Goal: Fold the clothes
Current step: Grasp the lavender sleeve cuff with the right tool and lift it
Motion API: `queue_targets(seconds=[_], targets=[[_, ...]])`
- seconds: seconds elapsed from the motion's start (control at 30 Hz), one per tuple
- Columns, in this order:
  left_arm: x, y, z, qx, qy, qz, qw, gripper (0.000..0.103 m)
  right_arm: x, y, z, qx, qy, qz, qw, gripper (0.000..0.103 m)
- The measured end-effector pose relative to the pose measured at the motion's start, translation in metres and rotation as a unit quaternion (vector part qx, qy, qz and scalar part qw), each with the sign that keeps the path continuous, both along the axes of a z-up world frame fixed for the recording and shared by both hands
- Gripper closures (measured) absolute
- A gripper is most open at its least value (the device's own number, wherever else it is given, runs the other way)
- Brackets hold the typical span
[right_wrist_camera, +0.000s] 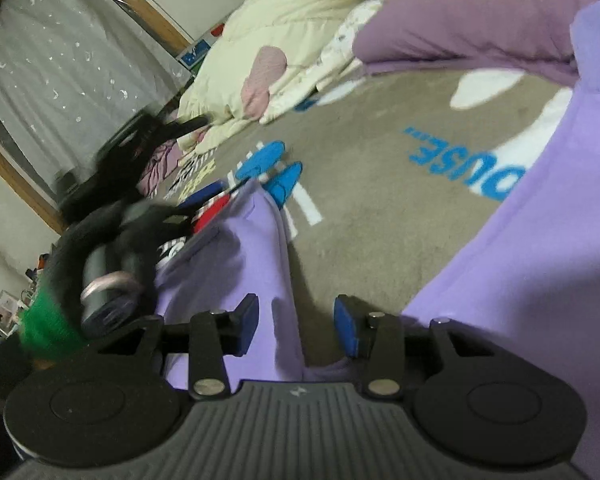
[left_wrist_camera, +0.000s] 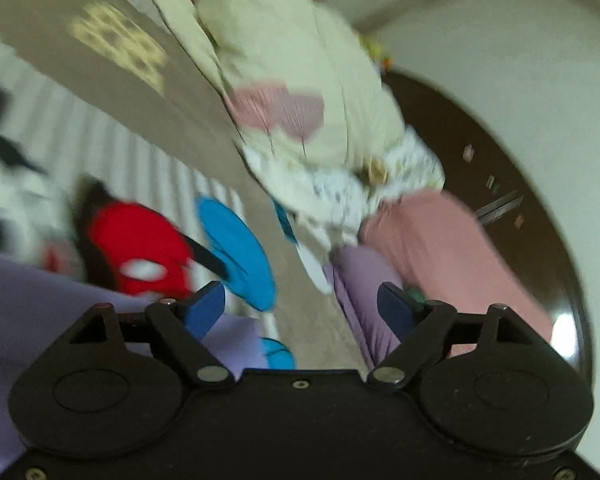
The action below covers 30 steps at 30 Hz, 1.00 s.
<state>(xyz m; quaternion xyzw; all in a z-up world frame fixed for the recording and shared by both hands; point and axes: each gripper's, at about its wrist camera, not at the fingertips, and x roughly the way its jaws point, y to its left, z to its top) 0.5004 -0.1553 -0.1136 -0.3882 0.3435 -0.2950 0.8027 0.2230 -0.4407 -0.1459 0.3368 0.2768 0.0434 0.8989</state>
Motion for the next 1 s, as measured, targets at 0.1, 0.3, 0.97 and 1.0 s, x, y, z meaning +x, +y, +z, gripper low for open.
queue_targets(seconds=[0.1,0.3,0.97,1.0], targets=[[-0.023,0.066,-0.002,-0.025,0.015,0.045,0.9986,0.019,-0.002,0.001,0.004,-0.004,-0.012,0.004,1.000,0.059],[-0.059,0.160,-0.011,0.016,0.038,0.125,0.9913,0.011,-0.001,0.003,0.007,-0.007,-0.015,0.021,1.000,0.056],[-0.286,0.050,0.061,0.163,-0.162,-0.072,0.9705,0.001,-0.085,-0.139,0.041,-0.108,-0.016,-0.209,0.972,0.047],[-0.296,0.044,0.059,0.191,-0.169,-0.079,0.9637,0.001,-0.091,-0.150,0.039,-0.110,-0.010,-0.228,0.967,0.047]])
